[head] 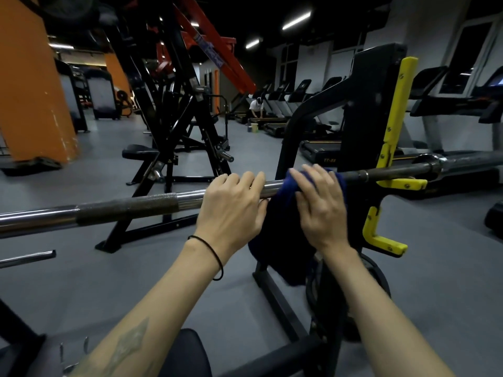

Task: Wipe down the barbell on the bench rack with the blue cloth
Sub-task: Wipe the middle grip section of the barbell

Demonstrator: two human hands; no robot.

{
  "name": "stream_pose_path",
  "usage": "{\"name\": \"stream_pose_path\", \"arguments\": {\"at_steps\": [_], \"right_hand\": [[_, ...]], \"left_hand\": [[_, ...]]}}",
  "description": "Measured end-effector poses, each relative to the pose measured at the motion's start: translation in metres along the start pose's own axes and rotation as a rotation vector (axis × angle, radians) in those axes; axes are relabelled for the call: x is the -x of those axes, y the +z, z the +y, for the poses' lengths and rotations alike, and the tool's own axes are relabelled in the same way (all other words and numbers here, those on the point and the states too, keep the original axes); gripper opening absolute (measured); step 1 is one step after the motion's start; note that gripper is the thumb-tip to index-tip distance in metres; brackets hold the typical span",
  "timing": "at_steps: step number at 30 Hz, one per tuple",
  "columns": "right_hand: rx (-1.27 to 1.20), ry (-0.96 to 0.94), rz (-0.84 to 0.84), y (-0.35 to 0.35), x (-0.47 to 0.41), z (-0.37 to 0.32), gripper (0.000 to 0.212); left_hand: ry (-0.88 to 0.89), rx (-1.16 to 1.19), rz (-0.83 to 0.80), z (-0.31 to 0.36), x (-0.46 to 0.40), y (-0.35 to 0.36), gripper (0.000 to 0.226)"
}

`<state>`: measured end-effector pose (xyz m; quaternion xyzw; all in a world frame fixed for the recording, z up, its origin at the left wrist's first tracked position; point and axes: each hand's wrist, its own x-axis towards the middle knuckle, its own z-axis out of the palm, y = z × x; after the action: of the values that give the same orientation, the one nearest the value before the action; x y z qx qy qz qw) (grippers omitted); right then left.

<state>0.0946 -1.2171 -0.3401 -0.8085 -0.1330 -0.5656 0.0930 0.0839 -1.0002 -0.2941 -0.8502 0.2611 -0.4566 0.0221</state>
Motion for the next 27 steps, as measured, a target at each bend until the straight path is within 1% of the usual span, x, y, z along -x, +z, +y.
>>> {"name": "stream_pose_path", "arguments": {"at_steps": [2, 4, 5, 6, 8, 10, 11, 12, 13, 14, 16, 17, 18, 19, 20, 21, 23, 24, 25, 27], "right_hand": [[-0.041, 0.245, 0.080, -0.001, 0.001, 0.009, 0.041], [-0.169, 0.497, 0.189, 0.012, -0.007, -0.021, 0.042], [-0.205, 0.535, 0.192, 0.018, -0.011, -0.041, 0.043], [-0.220, 0.490, 0.171, 0.020, -0.012, -0.057, 0.043], [-0.190, 0.264, 0.079, 0.017, -0.004, -0.065, 0.041], [-0.130, 0.010, 0.003, 0.004, -0.003, -0.040, 0.041], [-0.086, -0.063, -0.029, 0.000, -0.004, -0.021, 0.041], [-0.039, -0.073, -0.044, -0.003, -0.007, -0.004, 0.041], [-0.024, -0.013, -0.026, -0.005, -0.009, 0.007, 0.040], [-0.047, 0.093, 0.015, -0.005, -0.011, 0.010, 0.040], [-0.155, 0.374, 0.149, 0.009, -0.014, -0.010, 0.041], [-0.200, 0.482, 0.189, 0.017, -0.016, -0.030, 0.041], [-0.233, 0.514, 0.207, 0.022, -0.017, -0.049, 0.042], [-0.256, 0.483, 0.198, 0.025, -0.015, -0.062, 0.042], [-0.248, 0.398, 0.157, 0.024, -0.010, -0.067, 0.041], [-0.211, 0.270, 0.106, 0.018, -0.006, -0.061, 0.040], [-0.094, 0.029, 0.006, 0.003, -0.002, -0.024, 0.041], [-0.037, -0.016, -0.028, -0.003, -0.003, -0.003, 0.042], [-0.013, 0.026, -0.028, -0.008, -0.004, 0.013, 0.042], [-0.061, 0.258, 0.058, -0.009, -0.006, 0.023, 0.044]], "left_hand": [[-0.005, 0.010, 0.001, 0.001, -0.001, 0.000, 0.043], [-0.031, 0.012, 0.007, 0.002, -0.003, -0.001, 0.042], [-0.045, 0.016, 0.013, 0.003, -0.004, -0.001, 0.042], [-0.052, 0.024, 0.018, 0.004, -0.004, -0.001, 0.041], [-0.043, 0.037, 0.020, 0.005, -0.003, 0.000, 0.040], [-0.035, 0.039, 0.012, 0.004, -0.001, 0.001, 0.043], [-0.034, 0.043, 0.005, 0.004, -0.001, 0.000, 0.045], [-0.033, 0.046, -0.002, 0.004, -0.001, -0.001, 0.046], [-0.035, 0.048, -0.009, 0.004, -0.001, -0.001, 0.047], [-0.041, 0.051, -0.010, 0.003, -0.001, -0.002, 0.047], [-0.054, 0.067, 0.005, 0.004, -0.001, -0.002, 0.045], [-0.055, 0.079, 0.018, 0.004, 0.000, -0.002, 0.042], [-0.048, 0.091, 0.033, 0.004, 0.000, -0.001, 0.038], [-0.038, 0.099, 0.047, 0.004, 0.000, -0.001, 0.035], [-0.026, 0.106, 0.058, 0.003, 0.001, 0.000, 0.031], [-0.012, 0.113, 0.069, 0.002, 0.001, 0.000, 0.028], [-0.002, 0.127, 0.096, 0.001, 0.002, 0.001, 0.025], [-0.001, 0.132, 0.107, 0.001, 0.002, 0.002, 0.025], [-0.004, 0.137, 0.117, 0.001, 0.002, 0.002, 0.024], [-0.011, 0.145, 0.136, 0.001, 0.001, 0.002, 0.022]]}}
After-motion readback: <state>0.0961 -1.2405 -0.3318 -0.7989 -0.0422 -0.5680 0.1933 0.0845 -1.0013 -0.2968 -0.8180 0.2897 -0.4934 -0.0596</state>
